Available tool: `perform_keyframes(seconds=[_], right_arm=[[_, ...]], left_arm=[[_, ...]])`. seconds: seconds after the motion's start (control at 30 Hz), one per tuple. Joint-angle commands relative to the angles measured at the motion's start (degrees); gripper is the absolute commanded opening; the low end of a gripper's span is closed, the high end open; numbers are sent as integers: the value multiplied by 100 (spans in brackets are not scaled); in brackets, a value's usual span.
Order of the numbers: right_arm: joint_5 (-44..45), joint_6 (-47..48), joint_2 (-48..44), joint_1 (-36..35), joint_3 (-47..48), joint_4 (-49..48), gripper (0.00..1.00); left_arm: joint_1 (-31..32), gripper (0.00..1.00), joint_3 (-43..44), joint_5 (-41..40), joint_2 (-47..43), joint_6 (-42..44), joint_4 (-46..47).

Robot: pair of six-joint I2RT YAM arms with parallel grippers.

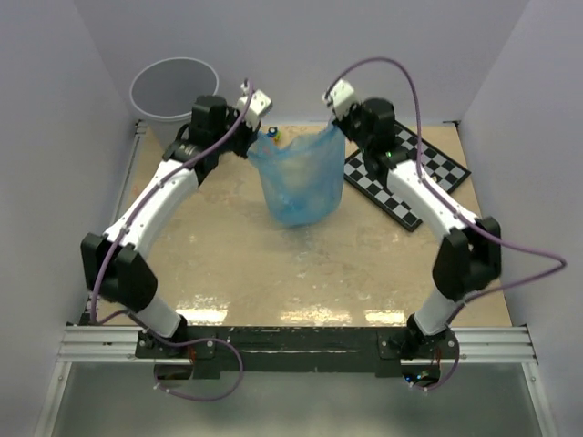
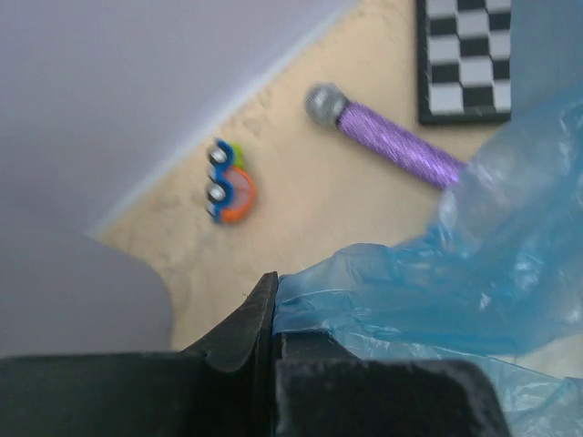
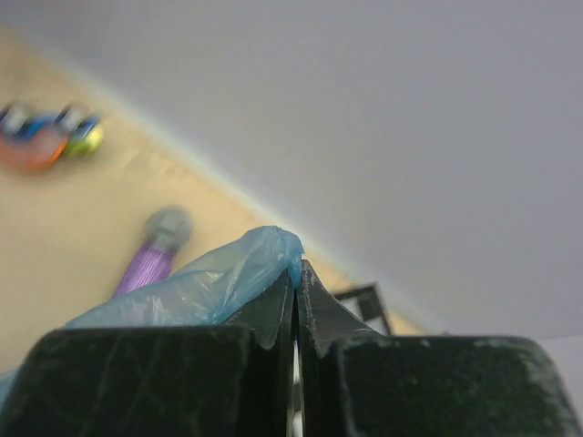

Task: Put the trash bags into the trash bin

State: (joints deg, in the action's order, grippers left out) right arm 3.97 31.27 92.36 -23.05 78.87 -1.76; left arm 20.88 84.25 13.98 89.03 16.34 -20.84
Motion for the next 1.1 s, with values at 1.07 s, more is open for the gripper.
perform_keyframes(seconds=[1.07], right_arm=[[-1997, 1912, -5913, -1272, -3000, 2219, 0]], left_arm=[[2130, 0, -4144, 1477, -5159, 4558, -232]])
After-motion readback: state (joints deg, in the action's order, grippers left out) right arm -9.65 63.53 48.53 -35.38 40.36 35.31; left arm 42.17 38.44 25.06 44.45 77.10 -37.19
